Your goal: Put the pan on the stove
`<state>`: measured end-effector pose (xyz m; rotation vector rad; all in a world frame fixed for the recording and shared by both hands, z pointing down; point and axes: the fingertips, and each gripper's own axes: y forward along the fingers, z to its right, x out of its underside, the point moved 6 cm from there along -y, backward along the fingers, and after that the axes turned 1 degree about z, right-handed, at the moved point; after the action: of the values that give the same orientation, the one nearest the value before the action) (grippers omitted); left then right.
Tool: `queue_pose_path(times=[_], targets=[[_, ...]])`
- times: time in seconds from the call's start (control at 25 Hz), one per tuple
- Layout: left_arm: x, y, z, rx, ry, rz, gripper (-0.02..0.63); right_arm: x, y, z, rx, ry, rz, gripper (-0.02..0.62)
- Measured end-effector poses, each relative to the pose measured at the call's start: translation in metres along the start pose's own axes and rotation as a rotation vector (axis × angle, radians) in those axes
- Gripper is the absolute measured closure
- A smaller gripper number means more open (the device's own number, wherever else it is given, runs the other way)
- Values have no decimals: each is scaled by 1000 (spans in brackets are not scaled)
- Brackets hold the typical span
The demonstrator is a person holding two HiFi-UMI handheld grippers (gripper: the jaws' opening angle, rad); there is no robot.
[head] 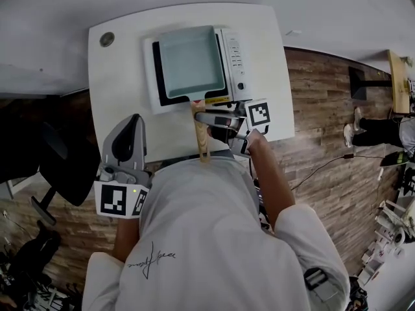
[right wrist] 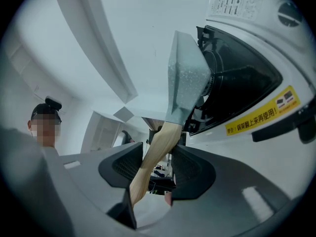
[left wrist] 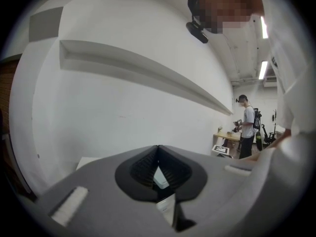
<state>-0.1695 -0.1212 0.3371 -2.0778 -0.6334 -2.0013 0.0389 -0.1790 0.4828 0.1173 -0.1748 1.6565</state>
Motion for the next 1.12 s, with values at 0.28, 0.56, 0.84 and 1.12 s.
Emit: queue_pose_path(times=[0.28, 0.56, 0.84, 1.12], targets=[[0, -1, -2, -3, -11, -5, 601, -1, 2, 8, -16, 20, 7, 422], [-2, 1, -1, 13, -11, -2, 601, 5, 3, 18, -22, 91, 8, 428], [2, -3, -1, 20, -14, -2, 601, 5, 3, 21, -28, 115, -8, 428], [2, -4, -1, 33, -19, 1, 601, 2, 1, 17, -44, 123, 21, 410]])
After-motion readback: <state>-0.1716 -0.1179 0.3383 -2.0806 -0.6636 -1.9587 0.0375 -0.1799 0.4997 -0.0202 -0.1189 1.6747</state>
